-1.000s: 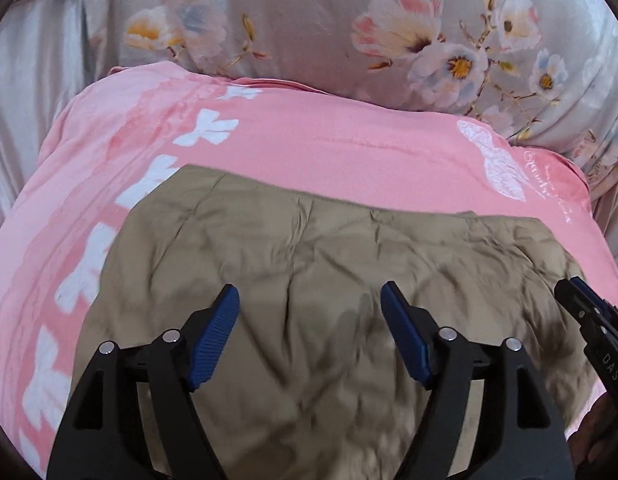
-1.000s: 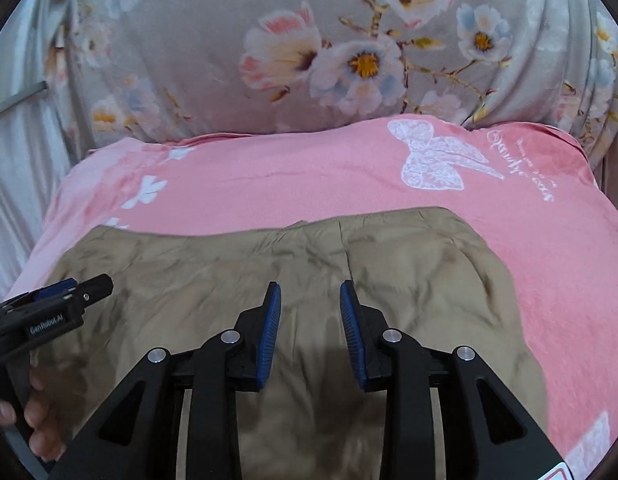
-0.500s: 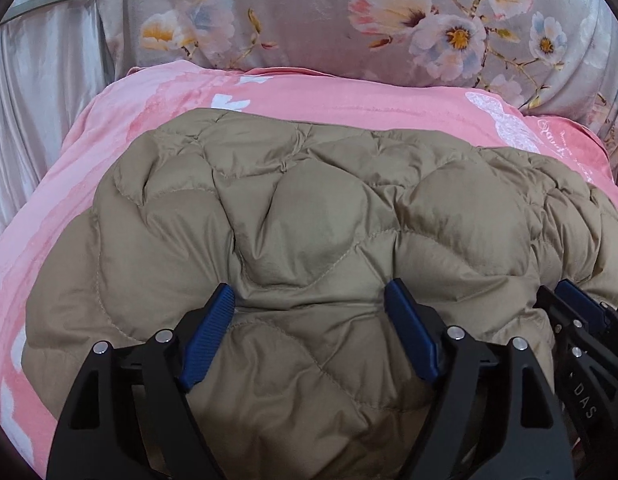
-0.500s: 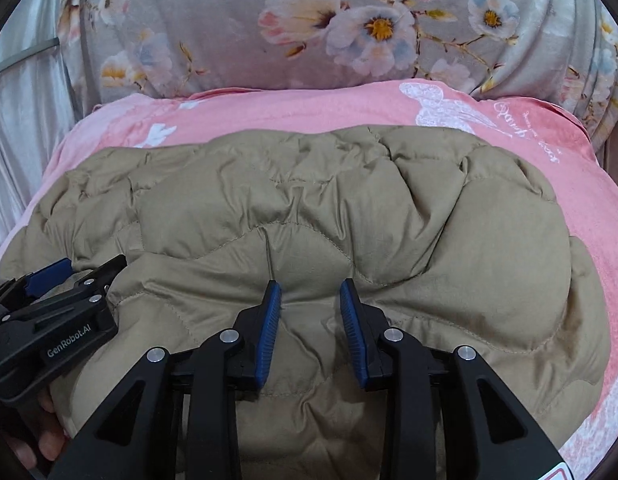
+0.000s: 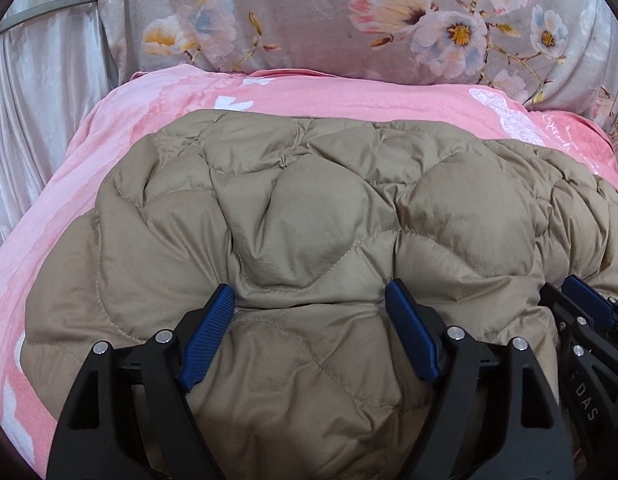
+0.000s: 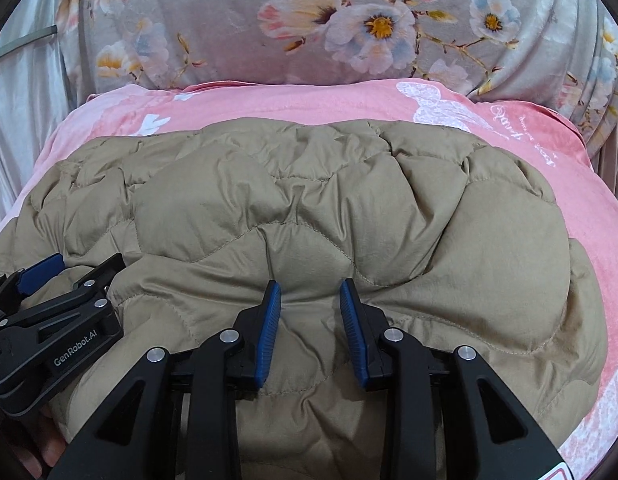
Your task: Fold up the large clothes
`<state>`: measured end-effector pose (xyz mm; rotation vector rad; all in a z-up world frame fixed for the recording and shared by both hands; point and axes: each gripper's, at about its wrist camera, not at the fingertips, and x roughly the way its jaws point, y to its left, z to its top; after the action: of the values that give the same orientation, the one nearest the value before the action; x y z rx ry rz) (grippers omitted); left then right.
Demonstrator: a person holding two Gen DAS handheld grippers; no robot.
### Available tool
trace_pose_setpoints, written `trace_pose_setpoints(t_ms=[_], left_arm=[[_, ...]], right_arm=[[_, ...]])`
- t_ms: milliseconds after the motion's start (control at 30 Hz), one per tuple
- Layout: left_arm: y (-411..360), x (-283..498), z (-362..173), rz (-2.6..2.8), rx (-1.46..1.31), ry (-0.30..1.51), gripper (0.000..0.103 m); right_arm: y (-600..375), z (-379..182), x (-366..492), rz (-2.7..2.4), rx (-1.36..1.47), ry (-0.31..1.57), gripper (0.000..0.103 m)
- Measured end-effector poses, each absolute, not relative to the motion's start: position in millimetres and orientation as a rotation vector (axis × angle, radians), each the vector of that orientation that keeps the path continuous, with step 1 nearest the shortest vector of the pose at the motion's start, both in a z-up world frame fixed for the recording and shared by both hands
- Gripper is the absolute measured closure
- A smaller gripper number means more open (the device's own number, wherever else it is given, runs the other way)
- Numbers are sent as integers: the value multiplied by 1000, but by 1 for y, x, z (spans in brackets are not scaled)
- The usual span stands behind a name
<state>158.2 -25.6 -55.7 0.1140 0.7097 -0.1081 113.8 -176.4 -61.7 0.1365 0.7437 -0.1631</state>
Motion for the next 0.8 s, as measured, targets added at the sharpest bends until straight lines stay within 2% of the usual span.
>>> trace_pose_setpoints(t_ms=[200,333,500,633,800], left_arm=[[30,116,-33,-186,-82,696,27],[103,74,-22,-173,-194,727,8],[178,89,-54,-95,-434,883,8],[188,107,-60,-169,-601,872,8],[170,137,-73,-333,-788,913,7]], right_arm=[[-185,-60,112,-131,188,736,72],[-181,-49,107,-146,173,742,72],[-168,-15,118,-91,261,716,72],[-151,-3,152,-106,204,722,72],[-144,-34,179,-100,215,807,71]])
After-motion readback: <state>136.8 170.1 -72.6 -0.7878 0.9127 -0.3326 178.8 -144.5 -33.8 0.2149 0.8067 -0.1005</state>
